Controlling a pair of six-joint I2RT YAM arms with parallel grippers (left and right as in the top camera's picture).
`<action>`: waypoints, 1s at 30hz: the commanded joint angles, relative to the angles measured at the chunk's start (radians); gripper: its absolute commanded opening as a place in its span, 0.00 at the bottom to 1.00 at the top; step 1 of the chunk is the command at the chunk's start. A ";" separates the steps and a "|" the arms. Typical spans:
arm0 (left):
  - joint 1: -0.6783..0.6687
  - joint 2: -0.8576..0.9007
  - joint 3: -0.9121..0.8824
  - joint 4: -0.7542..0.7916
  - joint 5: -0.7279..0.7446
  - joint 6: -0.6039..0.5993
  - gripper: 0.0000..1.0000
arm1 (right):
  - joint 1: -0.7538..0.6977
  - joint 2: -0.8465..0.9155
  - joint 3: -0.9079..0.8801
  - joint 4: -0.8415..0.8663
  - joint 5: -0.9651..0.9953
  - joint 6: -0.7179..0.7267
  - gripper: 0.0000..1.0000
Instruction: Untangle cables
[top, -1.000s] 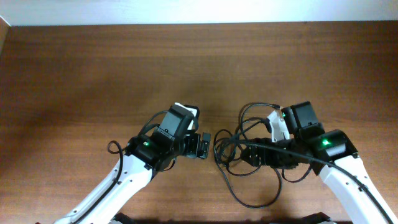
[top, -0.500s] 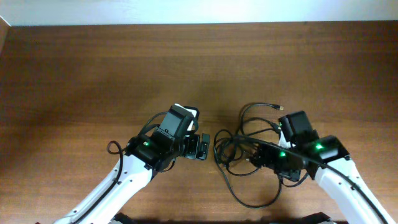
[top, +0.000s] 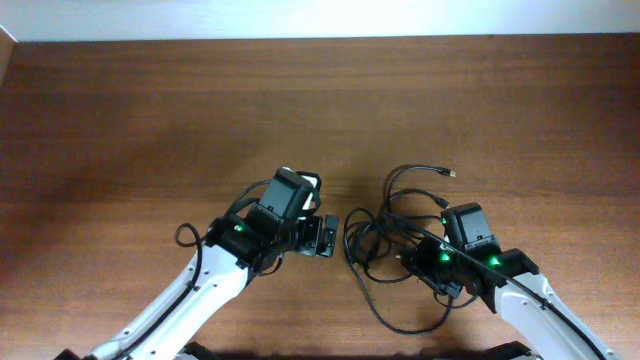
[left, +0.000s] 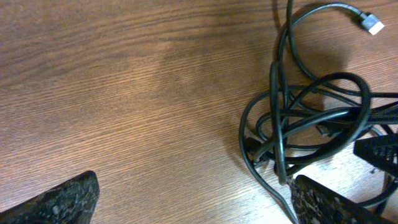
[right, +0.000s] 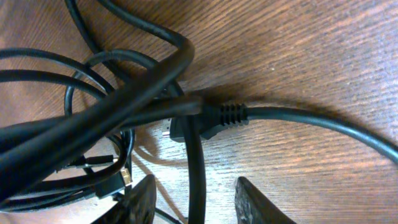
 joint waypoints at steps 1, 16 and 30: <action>-0.002 0.042 0.000 0.005 0.007 0.012 0.99 | 0.004 0.026 -0.010 0.020 0.011 0.011 0.22; -0.002 0.045 0.000 0.008 0.064 0.012 0.99 | 0.004 -0.009 0.055 0.125 -0.193 -0.084 0.04; -0.002 0.045 0.000 0.008 0.135 0.012 0.99 | 0.004 -0.313 0.337 -0.013 -0.202 -0.118 0.04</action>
